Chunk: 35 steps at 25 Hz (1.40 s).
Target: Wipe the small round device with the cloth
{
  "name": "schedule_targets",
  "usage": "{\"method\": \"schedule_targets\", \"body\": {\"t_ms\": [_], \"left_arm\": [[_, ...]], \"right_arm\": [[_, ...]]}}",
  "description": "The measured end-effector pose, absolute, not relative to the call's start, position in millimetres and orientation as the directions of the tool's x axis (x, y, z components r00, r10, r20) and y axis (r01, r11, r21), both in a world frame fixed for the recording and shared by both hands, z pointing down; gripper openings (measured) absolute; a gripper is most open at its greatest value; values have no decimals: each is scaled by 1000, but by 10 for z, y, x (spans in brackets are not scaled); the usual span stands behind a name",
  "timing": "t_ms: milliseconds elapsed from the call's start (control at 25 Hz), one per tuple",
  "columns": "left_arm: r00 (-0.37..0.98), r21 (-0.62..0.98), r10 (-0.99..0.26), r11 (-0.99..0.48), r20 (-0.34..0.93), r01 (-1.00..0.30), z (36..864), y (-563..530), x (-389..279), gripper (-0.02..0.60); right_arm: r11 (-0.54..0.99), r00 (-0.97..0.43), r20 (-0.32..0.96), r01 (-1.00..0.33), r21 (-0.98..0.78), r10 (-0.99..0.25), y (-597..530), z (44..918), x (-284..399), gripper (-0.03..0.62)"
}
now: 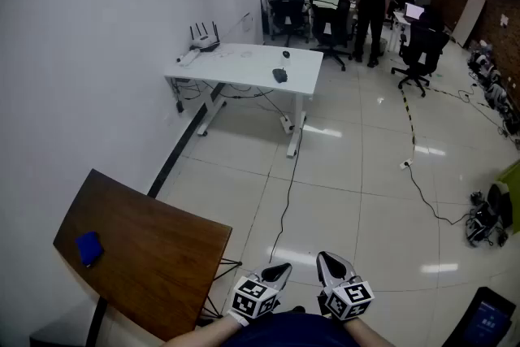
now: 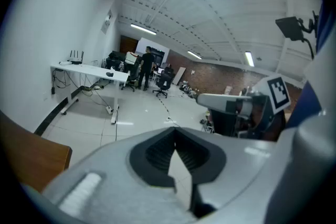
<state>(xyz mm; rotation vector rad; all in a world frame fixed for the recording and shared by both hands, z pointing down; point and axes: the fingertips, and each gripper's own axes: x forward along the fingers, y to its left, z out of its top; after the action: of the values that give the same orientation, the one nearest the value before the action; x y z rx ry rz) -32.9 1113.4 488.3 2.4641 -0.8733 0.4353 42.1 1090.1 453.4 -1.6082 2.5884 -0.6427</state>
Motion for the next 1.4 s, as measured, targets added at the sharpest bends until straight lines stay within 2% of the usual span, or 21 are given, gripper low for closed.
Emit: {"method": "schedule_targets", "body": {"t_ms": [240, 600, 1400], "left_arm": [[737, 331, -495, -675, 460, -659, 4975, 11214, -170, 2], [704, 344, -510, -629, 495, -697, 5081, 10984, -288, 2], [725, 409, -531, -600, 439, -688, 5050, 9248, -842, 2]], "right_arm": [[380, -470, 190, -847, -371, -862, 10925, 4635, 581, 12], [417, -527, 226, -818, -396, -819, 10649, 4790, 372, 11], [426, -511, 281, -849, -311, -812, 8998, 4707, -197, 12]]}}
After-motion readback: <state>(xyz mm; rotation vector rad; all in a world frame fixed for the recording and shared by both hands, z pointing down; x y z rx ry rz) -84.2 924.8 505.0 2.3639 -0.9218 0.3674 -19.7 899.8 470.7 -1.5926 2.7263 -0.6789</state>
